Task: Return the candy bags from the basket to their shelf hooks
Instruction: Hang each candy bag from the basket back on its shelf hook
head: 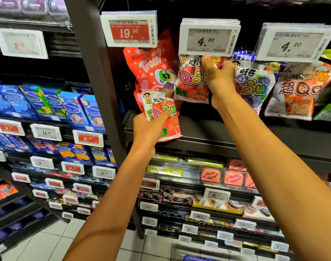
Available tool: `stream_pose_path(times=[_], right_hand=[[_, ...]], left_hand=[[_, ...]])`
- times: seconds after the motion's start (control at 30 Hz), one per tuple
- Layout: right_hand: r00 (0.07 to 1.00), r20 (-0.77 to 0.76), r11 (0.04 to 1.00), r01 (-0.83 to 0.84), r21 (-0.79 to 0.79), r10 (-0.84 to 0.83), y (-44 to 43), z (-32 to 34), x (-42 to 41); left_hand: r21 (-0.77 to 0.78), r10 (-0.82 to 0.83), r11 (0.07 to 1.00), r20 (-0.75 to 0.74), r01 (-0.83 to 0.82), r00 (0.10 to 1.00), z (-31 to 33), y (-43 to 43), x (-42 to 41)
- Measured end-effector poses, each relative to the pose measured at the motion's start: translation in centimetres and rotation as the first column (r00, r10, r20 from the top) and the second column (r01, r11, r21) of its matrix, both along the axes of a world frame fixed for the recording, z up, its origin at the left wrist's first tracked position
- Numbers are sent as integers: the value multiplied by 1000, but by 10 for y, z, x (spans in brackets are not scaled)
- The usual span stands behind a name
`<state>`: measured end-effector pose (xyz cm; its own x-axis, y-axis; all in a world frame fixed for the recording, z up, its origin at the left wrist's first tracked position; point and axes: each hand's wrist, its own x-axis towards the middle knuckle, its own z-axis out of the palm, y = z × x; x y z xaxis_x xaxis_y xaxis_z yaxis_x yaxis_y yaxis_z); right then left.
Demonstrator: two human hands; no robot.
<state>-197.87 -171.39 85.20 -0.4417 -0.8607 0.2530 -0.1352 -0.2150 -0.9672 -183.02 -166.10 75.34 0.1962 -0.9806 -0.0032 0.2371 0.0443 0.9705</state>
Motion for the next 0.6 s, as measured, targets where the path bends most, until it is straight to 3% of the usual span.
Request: stream_pose_path(times=[0.07, 0.17, 0.27, 0.37, 0.47, 0.6], right_hand=[[999, -38, 1000, 3, -3, -3, 4, -10, -1], [973, -214, 995, 97, 21, -90, 20, -23, -4], [965, -246, 996, 84, -41, -91, 44, -22, -6], [989, -147, 996, -3, -84, -10, 67, -14, -2], [975, -31, 974, -222, -49, 221, 79, -1, -2], [901, 266, 933, -360, 17, 342, 76, 12, -7]], left_hand=[[-39, -33, 999, 10, 33, 999, 2, 3, 3], [-102, -90, 991, 22, 92, 996, 8, 7, 5], [-182, -169, 968, 42, 174, 985, 15, 10, 3], [-232, -251, 940, 33, 251, 967, 25, 9, -5], [-244, -316, 918, 27, 313, 948, 38, 5, -15], [-222, -408, 882, 83, 416, 909, 52, -2, -27]])
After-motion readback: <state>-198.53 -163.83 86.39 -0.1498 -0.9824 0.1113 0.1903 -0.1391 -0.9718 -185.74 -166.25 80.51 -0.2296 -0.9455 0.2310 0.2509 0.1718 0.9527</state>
